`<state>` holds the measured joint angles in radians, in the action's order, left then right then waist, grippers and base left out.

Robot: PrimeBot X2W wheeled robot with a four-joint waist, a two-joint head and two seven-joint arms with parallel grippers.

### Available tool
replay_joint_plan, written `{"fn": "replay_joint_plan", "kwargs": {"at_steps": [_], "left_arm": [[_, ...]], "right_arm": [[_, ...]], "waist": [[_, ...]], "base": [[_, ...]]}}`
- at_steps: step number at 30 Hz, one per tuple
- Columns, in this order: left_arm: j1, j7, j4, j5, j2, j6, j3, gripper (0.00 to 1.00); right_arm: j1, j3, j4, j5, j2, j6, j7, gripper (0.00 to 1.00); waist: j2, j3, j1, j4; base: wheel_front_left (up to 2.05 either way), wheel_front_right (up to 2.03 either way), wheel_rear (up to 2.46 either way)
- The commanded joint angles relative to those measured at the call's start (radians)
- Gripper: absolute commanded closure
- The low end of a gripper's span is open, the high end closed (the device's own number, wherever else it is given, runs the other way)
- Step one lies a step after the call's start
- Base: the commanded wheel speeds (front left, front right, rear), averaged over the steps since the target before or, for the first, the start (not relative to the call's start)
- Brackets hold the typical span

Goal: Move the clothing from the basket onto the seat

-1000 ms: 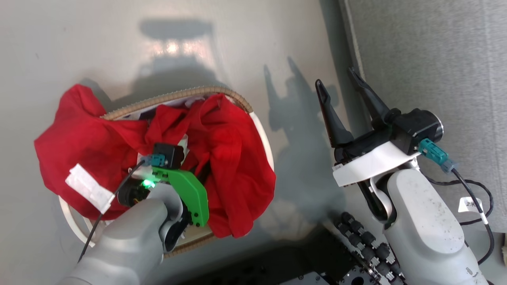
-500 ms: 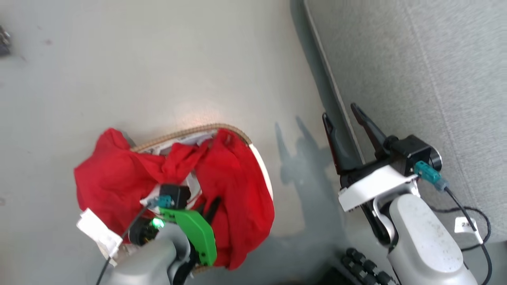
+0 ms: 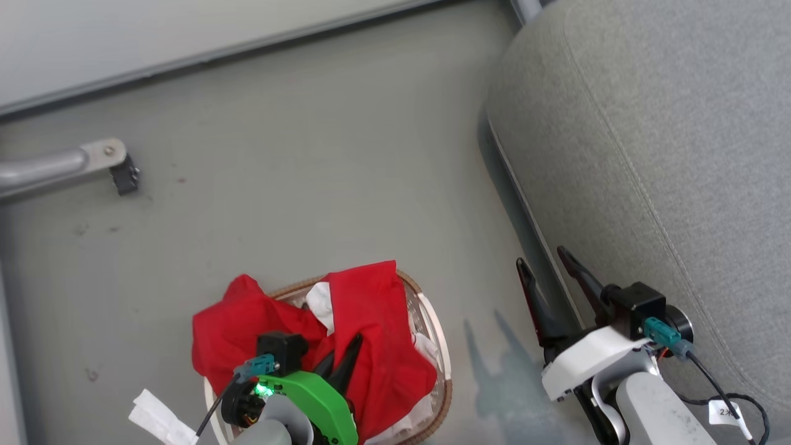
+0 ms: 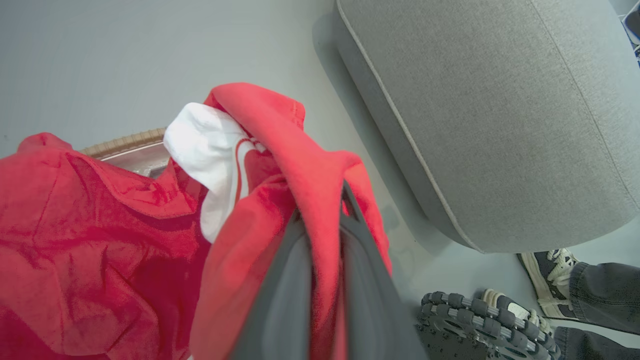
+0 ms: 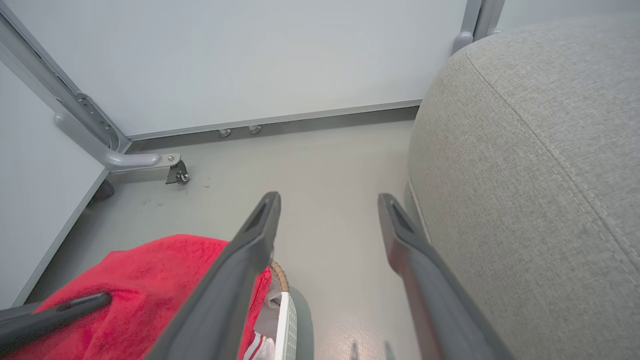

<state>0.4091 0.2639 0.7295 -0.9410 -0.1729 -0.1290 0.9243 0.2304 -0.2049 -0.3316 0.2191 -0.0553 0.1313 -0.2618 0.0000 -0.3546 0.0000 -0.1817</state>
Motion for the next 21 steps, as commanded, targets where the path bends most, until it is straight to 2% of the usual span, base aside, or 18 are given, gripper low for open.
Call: {"fn": "replay_joint_plan", "kwargs": {"at_steps": [1,5,11,17,21], "left_arm": [[-0.03,0.001,-0.016,0.027,0.007,-0.003,-0.031,1.0],[-0.088,0.001,-0.067,0.105,0.025,-0.003,-0.148,1.0],[-0.129,0.001,-0.152,0.21,0.043,-0.003,-0.266,1.0],[-0.156,0.001,-0.258,0.291,0.06,-0.003,-0.362,1.0],[-0.154,0.001,-0.321,0.331,0.072,-0.003,-0.392,1.0]], "right_arm": [[-0.024,-0.002,-0.005,0.003,-0.007,-0.001,-0.005,0.0],[-0.051,-0.011,-0.015,0.004,-0.011,-0.001,-0.005,0.0],[-0.086,-0.012,-0.025,0.008,-0.015,-0.001,-0.005,0.0],[-0.13,-0.029,-0.036,0.012,-0.017,-0.001,-0.005,0.0],[-0.154,-0.045,-0.042,0.017,-0.02,-0.001,-0.005,0.0]], "waist": [[0.0,0.133,0.0,0.072],[0.0,0.187,0.0,0.089],[0.0,0.246,0.0,0.106],[0.0,0.303,0.0,0.118],[0.0,0.327,0.0,0.126]], "base": [[0.0,0.0,0.0],[0.0,0.0,0.0],[0.0,0.0,0.0],[0.0,0.0,0.0],[0.0,0.0,0.0]]}}
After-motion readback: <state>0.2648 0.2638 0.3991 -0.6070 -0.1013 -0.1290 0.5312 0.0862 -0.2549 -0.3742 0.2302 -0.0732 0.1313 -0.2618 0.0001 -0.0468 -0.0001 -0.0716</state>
